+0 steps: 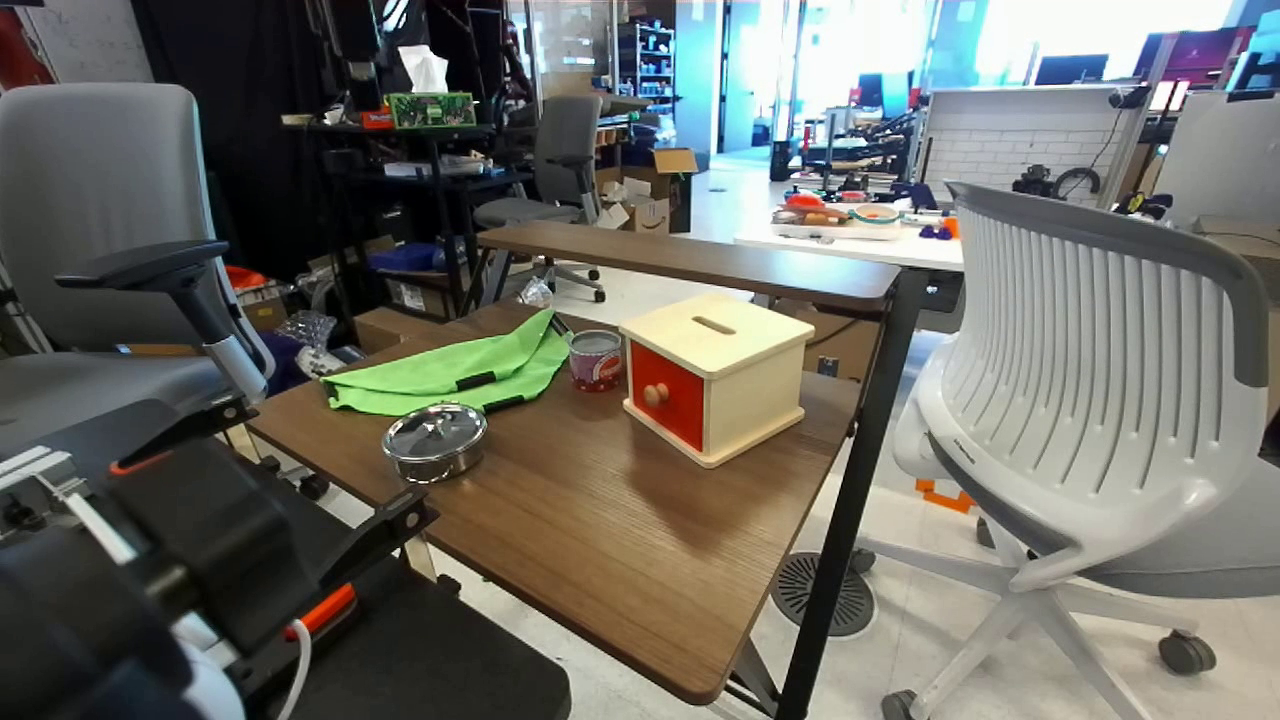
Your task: Move the can to the right
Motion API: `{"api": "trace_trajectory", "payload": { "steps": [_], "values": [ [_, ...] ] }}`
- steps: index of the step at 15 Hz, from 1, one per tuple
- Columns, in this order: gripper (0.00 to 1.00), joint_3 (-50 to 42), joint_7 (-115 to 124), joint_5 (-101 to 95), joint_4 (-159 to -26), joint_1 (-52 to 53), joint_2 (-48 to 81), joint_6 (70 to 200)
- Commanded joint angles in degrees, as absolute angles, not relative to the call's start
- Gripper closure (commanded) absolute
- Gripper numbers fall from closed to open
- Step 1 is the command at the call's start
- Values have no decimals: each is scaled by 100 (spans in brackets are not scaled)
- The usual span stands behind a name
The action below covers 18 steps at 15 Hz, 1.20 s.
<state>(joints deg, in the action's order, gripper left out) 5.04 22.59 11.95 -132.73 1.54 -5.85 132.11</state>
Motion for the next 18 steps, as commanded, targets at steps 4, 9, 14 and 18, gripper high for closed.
{"api": "trace_trajectory", "payload": {
  "steps": [4, 9, 14, 18],
  "values": [
    [0, 336, 3606, 476, -12807, 206, 575, 14279],
    [0, 82, 3991, 267, -12441, 268, 1135, 14500],
    [0, -113, 4121, 313, -12001, 316, 1708, 14442],
    [0, -170, 3960, 442, -11678, 308, 2231, 14437]
  ]
}}
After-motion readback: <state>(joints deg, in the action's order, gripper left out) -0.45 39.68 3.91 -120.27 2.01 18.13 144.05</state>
